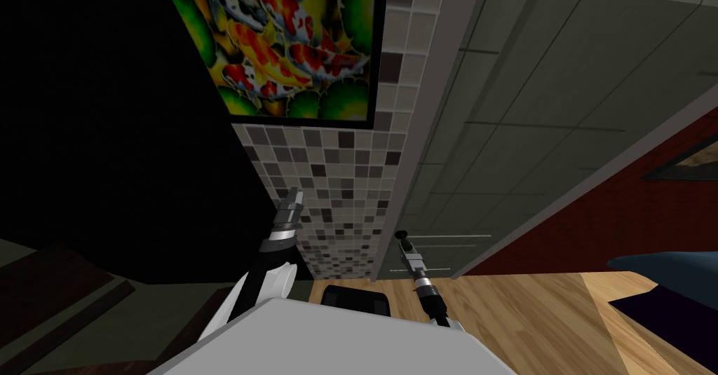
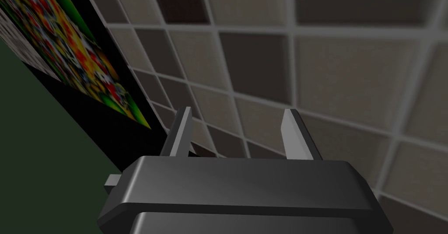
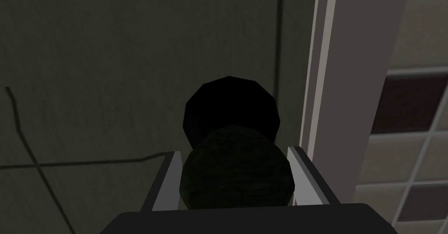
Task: Pull the door open
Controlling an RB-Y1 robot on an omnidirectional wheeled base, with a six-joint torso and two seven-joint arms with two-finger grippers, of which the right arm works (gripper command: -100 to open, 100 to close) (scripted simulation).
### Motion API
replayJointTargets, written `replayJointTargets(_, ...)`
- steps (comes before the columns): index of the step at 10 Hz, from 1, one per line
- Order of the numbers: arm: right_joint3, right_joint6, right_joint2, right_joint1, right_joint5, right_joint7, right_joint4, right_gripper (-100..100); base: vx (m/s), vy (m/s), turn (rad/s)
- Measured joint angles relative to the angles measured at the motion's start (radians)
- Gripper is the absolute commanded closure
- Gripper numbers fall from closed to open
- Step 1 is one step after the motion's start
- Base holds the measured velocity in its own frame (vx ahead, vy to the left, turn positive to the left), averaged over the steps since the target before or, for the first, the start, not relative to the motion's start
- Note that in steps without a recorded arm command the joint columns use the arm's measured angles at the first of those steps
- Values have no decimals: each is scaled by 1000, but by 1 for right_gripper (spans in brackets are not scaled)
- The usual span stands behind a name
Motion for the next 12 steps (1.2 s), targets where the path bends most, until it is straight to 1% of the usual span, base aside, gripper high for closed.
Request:
replayJointTargets(3,0,1,0,1,0,0,1,100,-9,-3,19)
replayJointTargets(4,0,2,-1,0,-4,-12,2,100,-56,-22,100)
replayJointTargets(9,-4,5,-4,-12,-43,-119,10,100,-68,-12,76)
replayJointTargets(12,-6,7,-8,-23,-74,-199,17,100,-70,-5,100)
